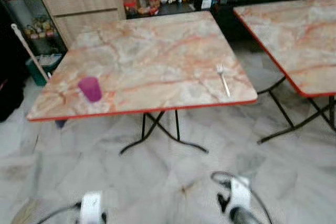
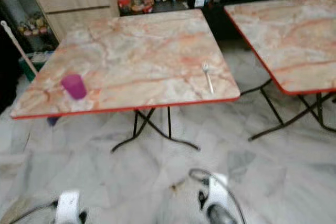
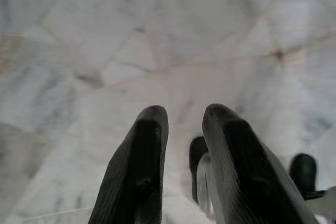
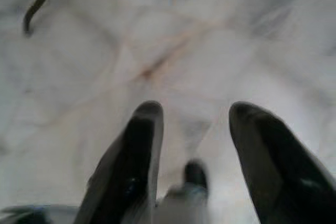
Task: Setting the table
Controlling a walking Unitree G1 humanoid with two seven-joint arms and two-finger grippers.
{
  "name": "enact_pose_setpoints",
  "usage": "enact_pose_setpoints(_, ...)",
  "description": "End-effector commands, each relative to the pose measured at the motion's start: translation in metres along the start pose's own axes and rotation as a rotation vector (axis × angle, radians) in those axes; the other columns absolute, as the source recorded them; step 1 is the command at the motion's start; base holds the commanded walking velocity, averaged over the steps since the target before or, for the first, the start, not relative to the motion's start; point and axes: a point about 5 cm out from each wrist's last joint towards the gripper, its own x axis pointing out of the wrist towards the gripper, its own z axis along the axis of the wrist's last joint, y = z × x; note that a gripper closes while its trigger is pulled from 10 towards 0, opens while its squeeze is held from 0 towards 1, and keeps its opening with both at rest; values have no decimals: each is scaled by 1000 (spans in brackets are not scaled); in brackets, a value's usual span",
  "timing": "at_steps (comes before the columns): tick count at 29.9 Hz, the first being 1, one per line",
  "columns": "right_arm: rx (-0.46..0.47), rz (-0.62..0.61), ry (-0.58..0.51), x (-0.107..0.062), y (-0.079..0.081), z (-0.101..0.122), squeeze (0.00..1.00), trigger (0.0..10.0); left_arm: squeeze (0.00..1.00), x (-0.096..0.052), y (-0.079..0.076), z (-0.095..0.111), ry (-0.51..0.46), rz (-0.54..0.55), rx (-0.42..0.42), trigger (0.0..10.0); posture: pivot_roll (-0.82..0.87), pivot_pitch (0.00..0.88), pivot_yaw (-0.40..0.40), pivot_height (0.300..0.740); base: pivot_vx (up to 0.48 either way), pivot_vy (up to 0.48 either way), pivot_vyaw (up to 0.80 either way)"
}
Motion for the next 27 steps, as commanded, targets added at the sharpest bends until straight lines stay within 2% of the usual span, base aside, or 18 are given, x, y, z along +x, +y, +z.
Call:
enact_pose_setpoints(1, -17, 49, -17, 2, 18, 5, 0, 10000, 0, -1, 15, -2, 8, 40, -1, 10000, 0, 0, 50, 732, 307, 0, 0)
enact_pose_setpoints(9, 17, 54, -30, 2, 17, 5, 0, 10000, 0, -2, 14, -3, 11, 36, -3, 10000, -2, 0, 47, 732, 308, 0, 141)
enact_pose_setpoints(21, -18, 49, -17, 1, 13, 3, 0, 10000, 0, -2, 13, -5, 19, 33, -4, 10000, -4, 0, 40, 732, 308, 0, 0)
enact_pose_setpoints(24, -60, 62, -21, 1, 12, 4, 0, 10000, 0, -2, 12, -6, 25, 29, 1, 10000, -7, 0, 37, 732, 294, 0, 0)
enact_pose_setpoints(27, -151, 114, -49, 1, 19, 9, 0, 10000, 0, -3, 10, -8, 31, 21, 14, 10000, -9, 0, 34, 732, 0, 0, 0)
